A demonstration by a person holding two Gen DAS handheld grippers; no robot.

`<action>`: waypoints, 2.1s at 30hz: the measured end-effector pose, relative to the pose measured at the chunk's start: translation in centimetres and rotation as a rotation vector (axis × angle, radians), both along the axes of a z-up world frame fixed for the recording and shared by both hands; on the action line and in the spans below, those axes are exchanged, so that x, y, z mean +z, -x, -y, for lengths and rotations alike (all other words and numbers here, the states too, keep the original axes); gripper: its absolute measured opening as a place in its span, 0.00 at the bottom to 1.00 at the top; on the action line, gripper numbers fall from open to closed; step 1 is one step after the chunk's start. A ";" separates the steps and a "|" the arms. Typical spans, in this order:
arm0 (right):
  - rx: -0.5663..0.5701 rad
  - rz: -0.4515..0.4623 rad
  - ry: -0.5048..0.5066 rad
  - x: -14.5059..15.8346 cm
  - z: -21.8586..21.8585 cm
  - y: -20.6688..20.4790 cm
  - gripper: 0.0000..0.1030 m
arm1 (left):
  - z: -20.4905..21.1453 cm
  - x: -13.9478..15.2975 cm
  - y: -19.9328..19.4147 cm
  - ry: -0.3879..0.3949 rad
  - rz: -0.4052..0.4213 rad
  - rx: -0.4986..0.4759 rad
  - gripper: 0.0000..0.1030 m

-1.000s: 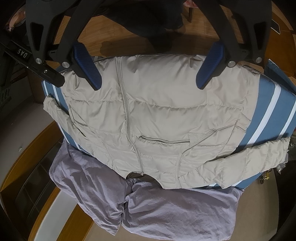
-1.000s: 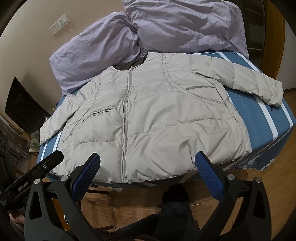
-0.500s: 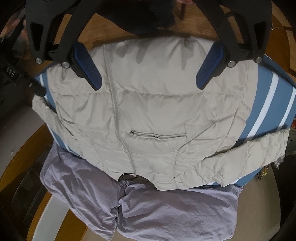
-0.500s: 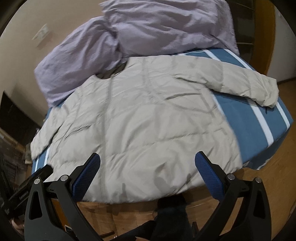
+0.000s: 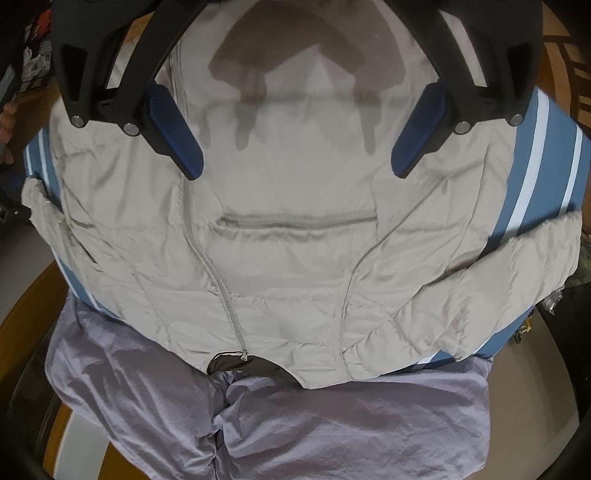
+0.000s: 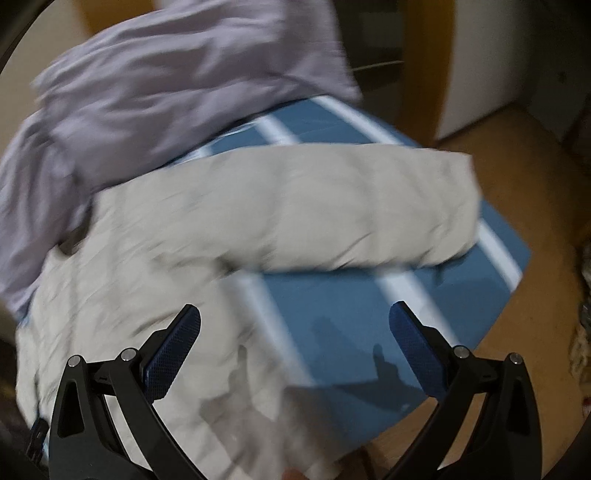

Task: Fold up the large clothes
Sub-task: 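Move the right gripper to the jacket sleeve cuff and close on it, then carry the sleeve with the right gripper across the jacket front, then release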

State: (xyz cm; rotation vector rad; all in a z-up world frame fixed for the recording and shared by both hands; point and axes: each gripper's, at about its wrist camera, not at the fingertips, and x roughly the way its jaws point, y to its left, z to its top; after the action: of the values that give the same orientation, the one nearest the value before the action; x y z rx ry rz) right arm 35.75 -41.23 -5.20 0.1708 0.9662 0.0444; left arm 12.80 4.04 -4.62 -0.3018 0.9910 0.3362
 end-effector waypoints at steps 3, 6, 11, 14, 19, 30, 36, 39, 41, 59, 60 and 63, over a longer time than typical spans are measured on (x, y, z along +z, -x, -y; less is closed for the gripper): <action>-0.078 -0.008 0.023 -0.8 3.1 -3.0 0.99 | -0.4 -0.5 -1.6 -0.014 -0.016 0.003 0.98; -0.157 -0.010 0.035 -1.5 6.3 -5.4 0.99 | -0.5 -0.9 -3.0 -0.033 -0.028 0.008 0.98; -0.312 -0.038 0.003 -2.8 11.6 -7.9 0.92 | -0.5 -1.2 -4.6 -0.063 -0.033 0.014 0.98; -0.375 -0.065 -0.059 -4.1 14.0 -9.0 0.84 | -0.5 -1.3 -5.2 -0.080 -0.035 0.017 0.98; -0.367 -0.102 -0.131 -6.0 15.3 -9.3 0.58 | -1.0 -1.7 -5.8 -0.075 -0.052 0.027 0.98; -0.275 -0.009 -0.063 -2.6 13.0 -9.3 0.17 | -1.5 -2.1 -5.8 -0.064 -0.058 0.034 0.98; -0.158 0.074 -0.070 1.8 9.0 -9.3 0.16 | -2.1 -1.6 -5.4 -0.076 -0.048 0.039 0.98; -0.083 0.086 -0.094 3.2 6.1 -9.5 0.16 | -2.4 -1.4 -5.1 -0.086 -0.046 0.048 0.98; -0.015 0.084 -0.112 3.9 3.2 -9.7 0.16 | -2.6 -1.3 -4.8 -0.090 -0.046 0.056 0.98; 0.485 -0.023 -0.128 2.0 -22.3 -6.1 0.16 | -5.8 -1.1 -1.0 -0.092 -0.063 0.153 0.98; 0.507 -0.031 -0.128 1.7 -23.5 -5.7 0.16 | -6.0 -1.1 -0.9 -0.091 -0.064 0.157 0.98; 0.564 -0.050 -0.127 1.2 -26.5 -4.6 0.16 | -6.6 -1.2 -0.4 -0.088 -0.067 0.171 0.98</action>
State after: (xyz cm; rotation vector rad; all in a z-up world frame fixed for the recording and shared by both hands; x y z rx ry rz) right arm 40.35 -14.77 -4.05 0.0115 1.0373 0.6228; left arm 13.24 10.65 -5.82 -0.2980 1.0153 0.5471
